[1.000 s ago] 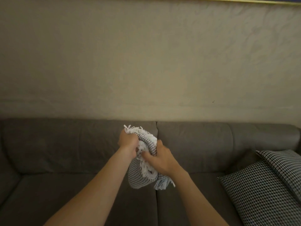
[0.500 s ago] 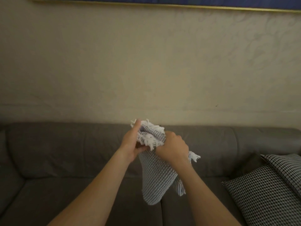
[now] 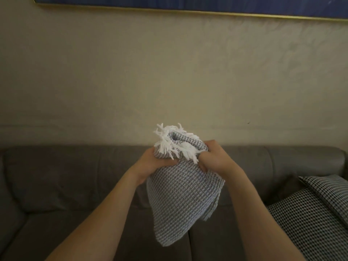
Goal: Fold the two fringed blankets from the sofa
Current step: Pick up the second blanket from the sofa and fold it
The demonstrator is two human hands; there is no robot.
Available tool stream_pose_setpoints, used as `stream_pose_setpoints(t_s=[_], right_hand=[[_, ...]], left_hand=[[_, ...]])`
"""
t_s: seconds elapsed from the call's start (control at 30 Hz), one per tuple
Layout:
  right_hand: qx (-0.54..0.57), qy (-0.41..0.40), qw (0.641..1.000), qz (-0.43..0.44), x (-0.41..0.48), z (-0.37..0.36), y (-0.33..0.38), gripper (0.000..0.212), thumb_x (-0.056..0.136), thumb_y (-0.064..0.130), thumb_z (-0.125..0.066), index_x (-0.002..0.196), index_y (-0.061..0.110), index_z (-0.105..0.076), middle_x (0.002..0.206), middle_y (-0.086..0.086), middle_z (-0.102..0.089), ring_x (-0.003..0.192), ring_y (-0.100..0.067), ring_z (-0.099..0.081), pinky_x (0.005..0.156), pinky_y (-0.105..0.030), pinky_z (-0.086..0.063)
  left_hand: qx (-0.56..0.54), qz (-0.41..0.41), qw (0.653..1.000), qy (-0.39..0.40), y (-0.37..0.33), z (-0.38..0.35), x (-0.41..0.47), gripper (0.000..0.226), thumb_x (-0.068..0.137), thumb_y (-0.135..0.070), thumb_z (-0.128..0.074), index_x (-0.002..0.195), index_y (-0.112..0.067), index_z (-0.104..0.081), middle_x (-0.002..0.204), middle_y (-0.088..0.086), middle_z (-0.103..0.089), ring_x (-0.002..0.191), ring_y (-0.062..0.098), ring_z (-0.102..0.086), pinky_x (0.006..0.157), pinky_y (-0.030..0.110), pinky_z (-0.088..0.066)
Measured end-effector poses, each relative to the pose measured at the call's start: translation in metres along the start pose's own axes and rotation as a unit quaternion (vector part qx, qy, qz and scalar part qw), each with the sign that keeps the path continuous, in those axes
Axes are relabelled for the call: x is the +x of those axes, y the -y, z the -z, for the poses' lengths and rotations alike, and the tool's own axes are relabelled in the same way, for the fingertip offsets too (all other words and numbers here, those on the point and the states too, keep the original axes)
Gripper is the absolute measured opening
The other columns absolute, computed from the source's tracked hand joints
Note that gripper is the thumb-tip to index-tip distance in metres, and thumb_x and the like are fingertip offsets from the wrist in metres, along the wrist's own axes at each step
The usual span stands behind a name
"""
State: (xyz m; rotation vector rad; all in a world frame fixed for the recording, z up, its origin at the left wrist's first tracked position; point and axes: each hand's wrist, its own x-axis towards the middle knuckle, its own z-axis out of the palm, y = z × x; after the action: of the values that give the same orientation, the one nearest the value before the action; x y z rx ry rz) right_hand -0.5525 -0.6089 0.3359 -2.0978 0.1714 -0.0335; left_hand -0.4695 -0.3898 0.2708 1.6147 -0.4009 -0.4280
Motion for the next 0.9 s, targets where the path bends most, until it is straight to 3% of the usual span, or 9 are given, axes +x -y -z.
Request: stream_pose_setpoints(t_s=[0.17,0.27,0.33,0.4,0.5,0.57,0.63,0.77,0.9], right_hand=[[0.048,-0.014,0.998,-0.024,0.001,0.005,-0.002,0.011,0.051,-0.010,-0.052,0.052,0.001,-0.052,0.049,-0.005,-0.043,0.053,-0.018,-0.042,0.048,-0.022,-0.034],[0.083,-0.049,0.994,-0.052,0.007,0.009,-0.009,0.022,0.050,-0.010,-0.054,0.052,0.010,-0.046,0.055,-0.003,-0.037,0.059,-0.017,-0.034,0.050,-0.025,-0.027],[0.089,-0.076,0.991,-0.062,0.012,0.008,-0.016,0.033,0.058,-0.017,-0.053,0.054,0.015,-0.060,0.053,0.001,-0.040,0.057,-0.018,-0.034,0.049,-0.025,-0.027],[0.111,-0.111,0.986,-0.051,0.019,0.002,-0.022,0.044,0.064,-0.014,-0.055,0.085,0.017,-0.079,0.057,0.005,-0.056,0.054,-0.017,-0.045,0.048,-0.023,-0.035],[0.089,-0.205,0.974,-0.027,0.030,-0.011,-0.040,0.052,0.075,0.016,-0.072,0.126,0.026,-0.070,0.104,0.004,-0.075,0.089,-0.013,-0.071,0.076,-0.030,-0.057],[0.050,-0.259,0.962,-0.069,0.029,-0.023,-0.054,0.076,0.080,0.040,-0.082,0.148,0.026,-0.050,0.139,-0.005,-0.059,0.122,-0.022,-0.061,0.101,-0.040,-0.052],[0.099,-0.218,0.959,-0.148,0.021,-0.035,-0.063,0.099,0.077,0.059,-0.084,0.154,0.016,-0.037,0.151,-0.011,-0.045,0.134,-0.031,-0.052,0.109,-0.049,-0.049],[0.247,0.006,0.935,-0.255,0.014,-0.056,-0.076,0.107,0.066,0.072,-0.087,0.143,0.005,-0.054,0.121,-0.006,-0.071,0.104,-0.025,-0.073,0.086,-0.041,-0.061],[0.375,-0.002,0.902,-0.214,0.018,-0.061,-0.084,0.084,0.074,0.051,-0.091,0.140,0.010,-0.059,0.119,-0.010,-0.077,0.099,-0.029,-0.079,0.080,-0.043,-0.065]], left_hand=[[0.053,0.080,0.986,0.139,-0.005,0.028,-0.005,0.075,0.066,-0.013,-0.094,0.135,-0.017,-0.066,0.131,0.003,-0.076,0.123,0.022,-0.071,0.114,0.048,-0.051],[0.078,0.114,0.974,0.181,-0.004,0.037,-0.007,0.086,0.058,-0.019,-0.098,0.138,-0.018,-0.064,0.135,0.003,-0.074,0.128,0.025,-0.068,0.116,0.053,-0.048],[0.078,0.111,0.976,0.171,-0.009,0.031,-0.006,0.082,0.059,-0.023,-0.096,0.136,-0.023,-0.066,0.132,-0.001,-0.075,0.126,0.023,-0.069,0.113,0.051,-0.050],[0.069,0.099,0.983,0.141,-0.016,0.020,-0.005,0.070,0.063,-0.019,-0.093,0.128,-0.027,-0.070,0.125,-0.002,-0.078,0.118,0.021,-0.073,0.107,0.048,-0.054],[0.048,0.077,0.992,0.082,-0.019,0.007,-0.002,0.056,0.072,-0.007,-0.093,0.121,-0.024,-0.074,0.116,-0.001,-0.081,0.108,0.021,-0.077,0.103,0.047,-0.057],[0.018,0.081,0.996,0.015,-0.015,0.006,0.000,0.048,0.075,-0.007,-0.091,0.119,-0.020,-0.077,0.112,-0.001,-0.082,0.103,0.021,-0.079,0.103,0.050,-0.057],[-0.026,0.091,0.995,-0.037,-0.009,0.007,0.003,0.047,0.075,-0.012,-0.092,0.119,-0.019,-0.078,0.112,0.002,-0.082,0.103,0.024,-0.079,0.103,0.054,-0.057],[-0.104,0.141,0.984,-0.039,-0.004,0.010,0.002,0.065,0.072,-0.025,-0.092,0.132,-0.015,-0.071,0.120,0.009,-0.079,0.109,0.032,-0.077,0.106,0.056,-0.055],[-0.219,0.179,0.959,-0.024,-0.002,0.012,-0.009,0.046,0.094,-0.037,-0.068,0.128,-0.006,-0.070,0.116,0.016,-0.079,0.096,0.030,-0.080,0.090,0.043,-0.057]])
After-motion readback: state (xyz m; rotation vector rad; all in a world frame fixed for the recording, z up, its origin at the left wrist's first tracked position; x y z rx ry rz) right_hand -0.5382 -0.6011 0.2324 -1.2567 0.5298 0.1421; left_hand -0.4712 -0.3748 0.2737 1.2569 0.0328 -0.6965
